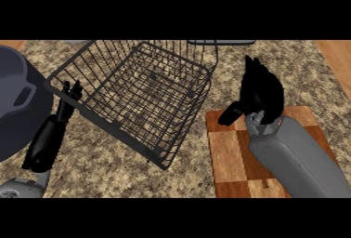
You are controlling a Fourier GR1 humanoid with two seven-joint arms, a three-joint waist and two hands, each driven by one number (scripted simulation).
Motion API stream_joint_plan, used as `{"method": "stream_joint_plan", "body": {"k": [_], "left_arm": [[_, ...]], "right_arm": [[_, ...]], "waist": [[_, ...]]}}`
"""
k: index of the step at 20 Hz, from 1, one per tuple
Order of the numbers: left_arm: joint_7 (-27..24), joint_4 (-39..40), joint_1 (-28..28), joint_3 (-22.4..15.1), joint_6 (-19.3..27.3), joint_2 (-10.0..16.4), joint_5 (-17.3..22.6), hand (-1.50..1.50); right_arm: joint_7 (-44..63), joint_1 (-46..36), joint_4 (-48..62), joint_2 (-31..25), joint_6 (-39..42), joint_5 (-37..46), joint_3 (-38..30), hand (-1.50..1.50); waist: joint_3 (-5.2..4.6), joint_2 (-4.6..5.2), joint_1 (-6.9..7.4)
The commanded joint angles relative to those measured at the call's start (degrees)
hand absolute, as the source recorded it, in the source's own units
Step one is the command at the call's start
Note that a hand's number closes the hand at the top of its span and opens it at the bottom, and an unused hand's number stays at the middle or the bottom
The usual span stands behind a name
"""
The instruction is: Pick the cupcake from the cutting board and place it in the tiered basket
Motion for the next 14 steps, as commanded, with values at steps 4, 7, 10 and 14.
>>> {"method": "stream_joint_plan", "body": {"k": [4, 7, 10, 14], "left_arm": [[-0.5, -0.1, -1.0, 0.0, -1.2, -0.1, 0.0, 0.00], [-0.6, 0.0, -0.3, -0.4, -0.9, -0.7, -0.3, 0.00], [1.0, -1.2, -0.7, -0.1, -1.1, 0.0, -0.6, 0.00], [0.3, -0.9, -0.2, -0.2, -1.1, -0.5, -0.9, 0.00]], "right_arm": [[14.2, -2.1, 9.5, 7.4, 8.2, 7.3, -2.3, -1.50], [14.2, -1.4, 14.2, 10.4, 8.1, 12.0, -3.0, -1.50], [14.2, -0.5, 15.3, 10.7, 10.1, 14.1, -6.0, -1.50], [14.2, 1.2, 15.7, 15.0, 10.4, 19.1, -8.1, -1.50]], "waist": [[0.20, 0.32, -0.27], [0.19, 0.28, -0.30], [0.28, 0.02, -1.04], [0.32, 0.09, -1.17]]}}
